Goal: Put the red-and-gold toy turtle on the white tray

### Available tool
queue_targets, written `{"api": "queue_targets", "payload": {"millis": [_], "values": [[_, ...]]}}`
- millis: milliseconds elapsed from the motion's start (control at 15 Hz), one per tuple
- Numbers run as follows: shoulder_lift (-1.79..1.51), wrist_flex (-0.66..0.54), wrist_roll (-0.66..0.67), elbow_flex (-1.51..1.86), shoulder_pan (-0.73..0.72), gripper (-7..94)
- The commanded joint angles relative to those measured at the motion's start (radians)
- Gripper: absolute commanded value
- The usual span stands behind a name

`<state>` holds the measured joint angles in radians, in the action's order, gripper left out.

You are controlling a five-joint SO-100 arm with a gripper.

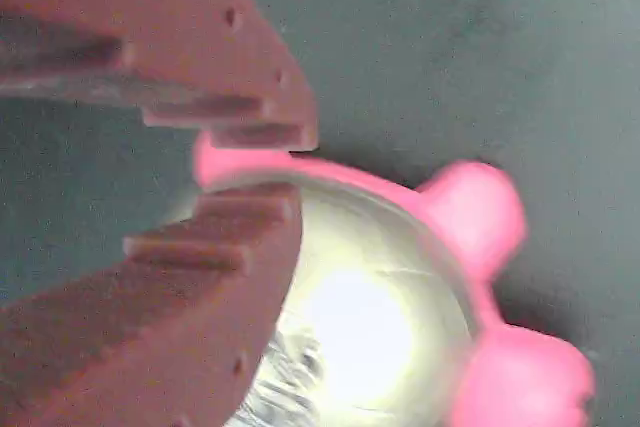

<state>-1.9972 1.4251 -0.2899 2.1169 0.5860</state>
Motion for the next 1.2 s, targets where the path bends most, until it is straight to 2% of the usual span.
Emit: {"api": "queue_targets", "payload": {"millis": [0,133,467,600,667,800,933,1133], "values": [[-0.017,0.041,-0.025,-0.084,0.057,0],[0.011,0.101,-0.021,-0.153,0.089,0],[0.098,0.110,0.020,-0.221,0.158,2],[0.117,0.129,0.037,-0.233,0.163,28],[0.121,0.141,0.043,-0.233,0.164,37],[0.140,0.152,0.048,-0.233,0.164,42],[0.181,0.144,0.028,-0.235,0.164,54],[0.249,0.135,-0.026,-0.247,0.140,59]]}}
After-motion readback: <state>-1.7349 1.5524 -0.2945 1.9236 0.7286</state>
